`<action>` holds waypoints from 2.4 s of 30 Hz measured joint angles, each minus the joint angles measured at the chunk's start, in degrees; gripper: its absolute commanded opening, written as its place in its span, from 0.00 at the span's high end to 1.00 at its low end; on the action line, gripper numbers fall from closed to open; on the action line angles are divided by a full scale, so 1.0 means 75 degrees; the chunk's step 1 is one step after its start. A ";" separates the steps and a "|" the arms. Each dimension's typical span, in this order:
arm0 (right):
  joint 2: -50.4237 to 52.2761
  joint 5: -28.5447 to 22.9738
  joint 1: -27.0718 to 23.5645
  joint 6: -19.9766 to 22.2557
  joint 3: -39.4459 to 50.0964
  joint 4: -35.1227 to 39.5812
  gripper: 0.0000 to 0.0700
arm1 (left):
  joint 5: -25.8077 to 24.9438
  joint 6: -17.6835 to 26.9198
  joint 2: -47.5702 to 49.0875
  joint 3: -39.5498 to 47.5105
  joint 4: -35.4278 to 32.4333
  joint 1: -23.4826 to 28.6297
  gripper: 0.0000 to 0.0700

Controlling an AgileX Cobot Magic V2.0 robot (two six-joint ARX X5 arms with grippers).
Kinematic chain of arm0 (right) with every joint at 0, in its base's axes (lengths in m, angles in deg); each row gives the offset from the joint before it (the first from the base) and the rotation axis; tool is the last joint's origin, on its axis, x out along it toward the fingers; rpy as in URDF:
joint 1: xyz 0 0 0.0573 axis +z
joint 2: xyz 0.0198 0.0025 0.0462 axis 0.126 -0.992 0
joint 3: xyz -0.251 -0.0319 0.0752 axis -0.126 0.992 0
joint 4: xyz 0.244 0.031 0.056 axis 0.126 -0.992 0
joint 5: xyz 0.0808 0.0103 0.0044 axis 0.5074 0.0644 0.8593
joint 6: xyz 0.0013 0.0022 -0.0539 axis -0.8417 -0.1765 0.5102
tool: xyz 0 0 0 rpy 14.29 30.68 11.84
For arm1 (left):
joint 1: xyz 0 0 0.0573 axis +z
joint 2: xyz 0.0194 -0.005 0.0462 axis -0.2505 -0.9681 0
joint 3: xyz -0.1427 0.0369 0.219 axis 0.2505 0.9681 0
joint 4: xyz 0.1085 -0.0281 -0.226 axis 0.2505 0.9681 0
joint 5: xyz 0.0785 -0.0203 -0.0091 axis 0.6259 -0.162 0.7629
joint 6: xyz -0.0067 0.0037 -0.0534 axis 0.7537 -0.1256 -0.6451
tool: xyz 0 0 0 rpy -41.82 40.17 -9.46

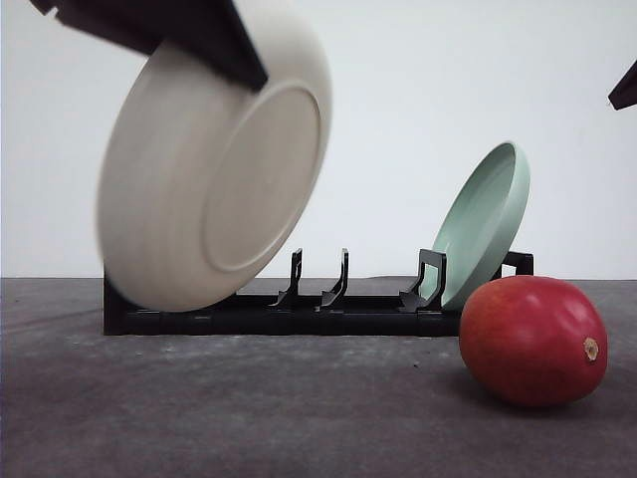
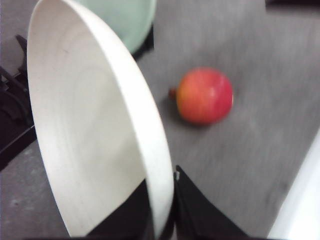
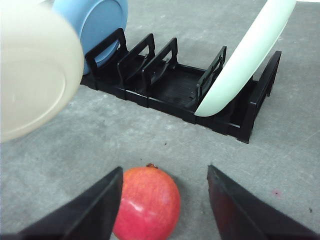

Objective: Place pomegranate in white plate

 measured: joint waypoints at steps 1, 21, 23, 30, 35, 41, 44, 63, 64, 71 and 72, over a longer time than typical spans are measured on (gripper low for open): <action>0.0000 0.0000 0.0000 0.0000 0.0000 0.0000 0.52 | 0.0072 0.0329 -0.0083 0.0000 0.0060 -0.0130 0.98; 0.0000 0.0000 0.0000 0.0000 0.0000 0.0000 0.52 | 0.2329 0.3482 -0.2979 0.0000 0.0303 -0.1456 0.97; 0.0000 0.0000 0.0000 0.0000 0.0000 0.0001 0.52 | 0.2337 0.3501 -0.3151 0.0000 0.0300 -0.1463 0.93; 0.0000 0.0000 0.0000 0.0000 0.0000 0.0006 0.52 | 0.2350 0.3461 -0.3283 0.0000 0.0234 -0.1473 0.58; 0.0000 0.0000 0.0000 0.0000 0.0000 0.0043 0.52 | 0.2196 0.3053 -0.3282 -0.0025 0.0307 -0.1472 0.48; 0.0000 0.0000 0.0000 0.0000 0.0000 0.0067 0.52 | 0.0690 0.2110 -0.2839 -0.0262 0.0578 -0.1201 0.47; 0.0000 0.0000 0.0000 0.0000 0.0000 0.0067 0.52 | -0.0342 0.1507 -0.2315 -0.0275 0.0800 -0.0750 0.47; 0.0000 0.0003 0.0000 -0.0111 0.0000 0.0032 0.51 | -0.1689 -0.0209 0.0967 0.0098 0.1200 0.4077 0.50; 0.0000 0.0003 0.0000 -0.0147 0.0000 0.0032 0.51 | -0.1689 -0.0290 0.1138 0.0242 0.1004 0.4281 0.50; 0.0000 0.0279 -0.0002 -0.0639 0.0000 0.0003 0.48 | -0.1689 -0.0608 0.2200 0.1212 0.0497 0.5488 0.50; 0.0000 0.0348 0.0000 -0.0739 0.0000 0.0001 0.47 | -0.1690 -0.0623 0.2276 0.1268 0.0531 0.5596 0.50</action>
